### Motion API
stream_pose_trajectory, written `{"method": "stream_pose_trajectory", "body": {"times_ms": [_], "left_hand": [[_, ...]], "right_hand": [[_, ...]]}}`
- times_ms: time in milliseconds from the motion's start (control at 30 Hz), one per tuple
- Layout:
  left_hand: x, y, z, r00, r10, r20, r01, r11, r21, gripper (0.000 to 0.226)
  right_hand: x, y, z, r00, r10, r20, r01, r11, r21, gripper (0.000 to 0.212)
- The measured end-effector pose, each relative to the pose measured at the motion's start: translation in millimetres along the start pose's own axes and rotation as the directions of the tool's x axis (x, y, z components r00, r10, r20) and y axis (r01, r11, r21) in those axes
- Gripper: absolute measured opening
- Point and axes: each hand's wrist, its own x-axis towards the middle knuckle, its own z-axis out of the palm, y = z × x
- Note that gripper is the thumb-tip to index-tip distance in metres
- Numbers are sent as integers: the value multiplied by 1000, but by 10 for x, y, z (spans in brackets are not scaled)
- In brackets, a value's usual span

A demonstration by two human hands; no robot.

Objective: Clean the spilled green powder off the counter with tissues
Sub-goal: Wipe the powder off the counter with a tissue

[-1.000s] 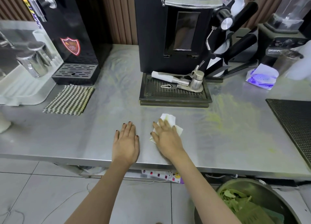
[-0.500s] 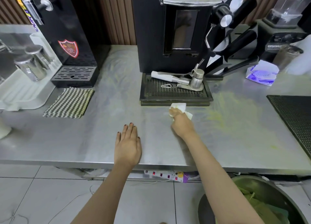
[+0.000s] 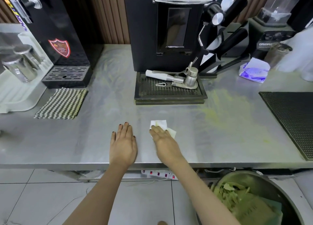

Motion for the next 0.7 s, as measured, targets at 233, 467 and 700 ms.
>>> {"method": "stream_pose_trajectory", "body": {"times_ms": [233, 467, 700], "left_hand": [[5, 4, -3, 1000, 6, -7, -6, 1000, 14, 48], [5, -11, 3, 1000, 21, 5, -21, 999, 29, 49], [6, -19, 11, 999, 36, 18, -36, 999, 39, 50]], "right_hand": [[-312, 932, -592, 810, 551, -201, -554, 831, 44, 48], [-620, 128, -90, 999, 23, -25, -23, 1000, 5, 66], [-874, 904, -676, 862, 477, -170, -475, 878, 58, 52]]}}
